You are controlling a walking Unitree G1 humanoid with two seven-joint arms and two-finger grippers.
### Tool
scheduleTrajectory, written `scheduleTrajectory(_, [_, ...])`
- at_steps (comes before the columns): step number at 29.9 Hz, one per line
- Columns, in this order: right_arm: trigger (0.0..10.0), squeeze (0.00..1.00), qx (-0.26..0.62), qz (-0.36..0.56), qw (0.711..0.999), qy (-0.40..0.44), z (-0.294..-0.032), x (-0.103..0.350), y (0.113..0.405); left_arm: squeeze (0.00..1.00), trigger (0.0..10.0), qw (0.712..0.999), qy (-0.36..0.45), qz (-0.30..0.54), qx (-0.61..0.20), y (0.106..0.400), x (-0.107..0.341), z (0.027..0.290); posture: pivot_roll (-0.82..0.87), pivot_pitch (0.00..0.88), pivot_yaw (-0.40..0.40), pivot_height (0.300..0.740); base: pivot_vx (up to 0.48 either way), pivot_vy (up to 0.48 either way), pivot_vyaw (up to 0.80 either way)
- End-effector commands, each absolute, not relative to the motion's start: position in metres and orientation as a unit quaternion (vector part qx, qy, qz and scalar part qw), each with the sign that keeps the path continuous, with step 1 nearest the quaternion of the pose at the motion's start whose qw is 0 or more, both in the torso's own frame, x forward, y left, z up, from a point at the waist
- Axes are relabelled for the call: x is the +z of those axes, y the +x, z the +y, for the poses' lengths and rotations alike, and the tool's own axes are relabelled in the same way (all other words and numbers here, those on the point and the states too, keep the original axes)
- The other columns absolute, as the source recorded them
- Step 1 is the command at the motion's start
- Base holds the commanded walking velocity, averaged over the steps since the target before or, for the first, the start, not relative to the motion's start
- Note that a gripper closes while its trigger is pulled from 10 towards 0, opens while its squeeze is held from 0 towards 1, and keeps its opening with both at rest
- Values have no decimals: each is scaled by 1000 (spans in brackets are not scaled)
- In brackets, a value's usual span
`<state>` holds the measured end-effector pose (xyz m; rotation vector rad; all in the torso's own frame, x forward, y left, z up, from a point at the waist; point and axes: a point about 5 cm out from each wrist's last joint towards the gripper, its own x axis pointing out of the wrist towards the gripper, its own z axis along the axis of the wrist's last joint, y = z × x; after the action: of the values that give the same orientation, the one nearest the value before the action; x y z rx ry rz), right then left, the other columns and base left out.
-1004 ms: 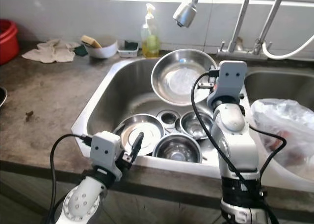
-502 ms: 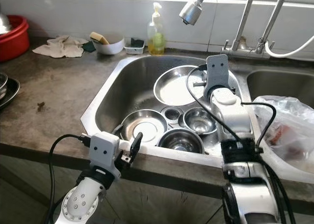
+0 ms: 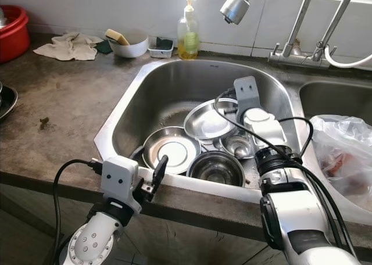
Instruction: Kitchen organization
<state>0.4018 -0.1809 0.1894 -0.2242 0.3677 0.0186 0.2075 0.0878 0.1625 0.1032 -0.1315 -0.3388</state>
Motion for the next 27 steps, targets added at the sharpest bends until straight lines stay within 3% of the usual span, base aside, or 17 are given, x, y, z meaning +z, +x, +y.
scheduleTrajectory(1, [10000,0,15,180,977,-117,-183,190,403,0,10000,984,56,-38,-166,204,154,88,174,197,-54,740,0,0,0])
scheduleTrajectory(10, [10000,0,47,208,970,-113,-176,172,398,0,10000,984,56,-34,-166,204,155,89,180,202,-54,740,0,0,0])
scheduleTrajectory(11, [10000,333,48,209,970,-114,-176,171,398,0,10000,984,56,-34,-166,204,155,89,180,202,-54,740,0,0,0])
scheduleTrajectory(12, [10000,871,48,210,970,-115,-176,170,397,0,10000,984,56,-33,-166,204,155,88,180,200,-56,740,0,0,0])
scheduleTrajectory(13, [10000,1000,48,209,970,-112,-176,170,397,0,10000,984,56,-33,-166,204,155,88,180,198,-54,740,0,0,0])
scheduleTrajectory(23, [10000,996,55,165,979,-107,-171,183,398,0,10000,984,56,-36,-166,208,154,88,180,176,-57,740,0,0,0])
scheduleTrajectory(24, [10000,0,55,141,983,-104,-169,190,398,0,10000,984,57,-36,-165,208,154,88,180,174,-58,740,0,0,0])
scheduleTrajectory(27, [10000,0,48,93,990,-91,-169,204,396,0,10000,984,58,-36,-164,210,153,88,180,165,-56,740,0,0,0])
